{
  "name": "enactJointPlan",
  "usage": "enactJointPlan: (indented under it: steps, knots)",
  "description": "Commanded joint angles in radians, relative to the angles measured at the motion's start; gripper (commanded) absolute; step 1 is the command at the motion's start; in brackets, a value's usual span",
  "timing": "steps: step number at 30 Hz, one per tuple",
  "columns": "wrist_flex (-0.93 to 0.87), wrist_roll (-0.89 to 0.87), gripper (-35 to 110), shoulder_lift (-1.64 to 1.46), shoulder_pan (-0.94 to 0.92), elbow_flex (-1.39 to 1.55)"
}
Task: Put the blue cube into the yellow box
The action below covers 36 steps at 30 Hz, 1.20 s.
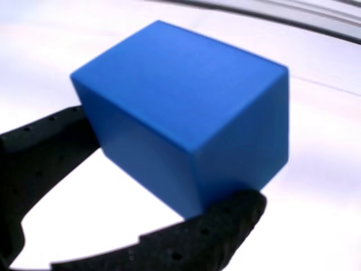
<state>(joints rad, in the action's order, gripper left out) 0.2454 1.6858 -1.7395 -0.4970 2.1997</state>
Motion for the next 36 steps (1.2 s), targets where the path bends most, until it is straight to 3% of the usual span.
enactJointPlan:
  steps: [1,10,36]
  knots:
    - [0.037,0.003,35,-0.127,-0.123,-0.046]
    - [0.025,-0.025,35,0.063,-0.236,-0.210]
    - [-0.094,0.002,35,0.675,-0.235,-0.999]
